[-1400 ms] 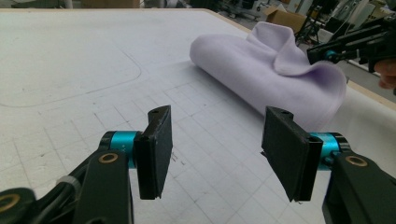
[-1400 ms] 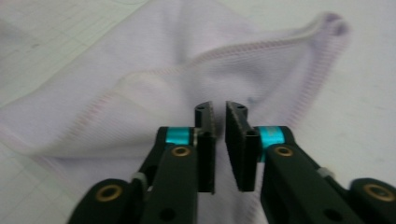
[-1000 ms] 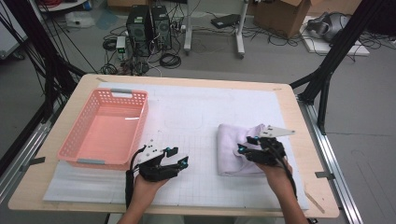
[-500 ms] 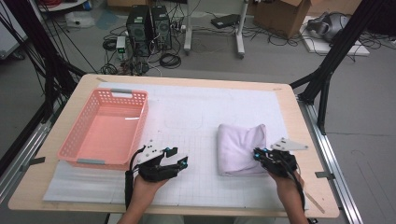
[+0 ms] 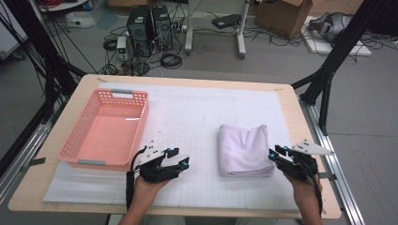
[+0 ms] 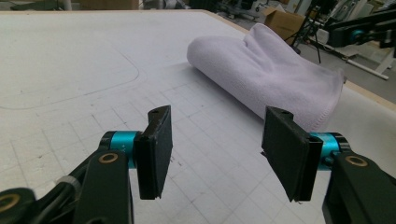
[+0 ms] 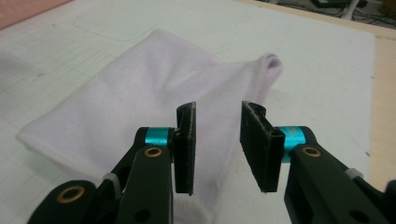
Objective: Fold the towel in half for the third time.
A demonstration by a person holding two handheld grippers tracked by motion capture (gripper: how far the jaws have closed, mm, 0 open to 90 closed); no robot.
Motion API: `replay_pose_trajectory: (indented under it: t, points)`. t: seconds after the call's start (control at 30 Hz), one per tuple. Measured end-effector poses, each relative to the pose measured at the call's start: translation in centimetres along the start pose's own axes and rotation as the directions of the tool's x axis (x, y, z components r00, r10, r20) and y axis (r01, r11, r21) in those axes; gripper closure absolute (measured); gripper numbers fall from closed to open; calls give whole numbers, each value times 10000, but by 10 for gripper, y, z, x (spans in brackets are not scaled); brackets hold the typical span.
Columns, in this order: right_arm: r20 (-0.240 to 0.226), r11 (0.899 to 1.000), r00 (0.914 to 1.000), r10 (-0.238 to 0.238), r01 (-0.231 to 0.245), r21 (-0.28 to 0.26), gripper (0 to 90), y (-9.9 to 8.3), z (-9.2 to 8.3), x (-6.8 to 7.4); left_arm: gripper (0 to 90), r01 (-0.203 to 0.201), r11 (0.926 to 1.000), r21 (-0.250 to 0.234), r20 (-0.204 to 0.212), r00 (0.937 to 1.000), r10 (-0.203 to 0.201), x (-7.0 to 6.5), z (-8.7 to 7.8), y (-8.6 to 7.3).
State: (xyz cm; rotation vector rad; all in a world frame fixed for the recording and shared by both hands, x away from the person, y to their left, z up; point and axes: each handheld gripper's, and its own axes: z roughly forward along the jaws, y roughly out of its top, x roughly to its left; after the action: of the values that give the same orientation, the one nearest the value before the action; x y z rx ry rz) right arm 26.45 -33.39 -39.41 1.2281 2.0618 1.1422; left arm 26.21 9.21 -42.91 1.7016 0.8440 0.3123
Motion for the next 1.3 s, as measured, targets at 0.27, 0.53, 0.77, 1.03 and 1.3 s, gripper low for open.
replay_pose_trajectory:
  t: [0.27,0.53,0.77,1.03,1.3]
  points:
    - [450,9877,9978,480,-542,1464,693,-33,25,-4,431,-13,10000,26,1,10000,13,-1,1,0]
    - [392,9937,9991,162,-205,1100,658,-15,14,1,429,15,10000,41,-35,10000,-15,0,0,0]
    - [401,9966,9990,-201,168,806,623,36,62,3,430,41,10000,34,-46,10000,-41,2,-1,-1]
    - [490,9716,9949,-879,747,2247,680,53,128,6,429,32,10000,41,-104,9999,-32,2,-2,-1]
    - [-673,9671,9849,-1597,1698,1893,594,59,146,28,428,83,9999,81,-114,9999,-82,4,-2,-2]
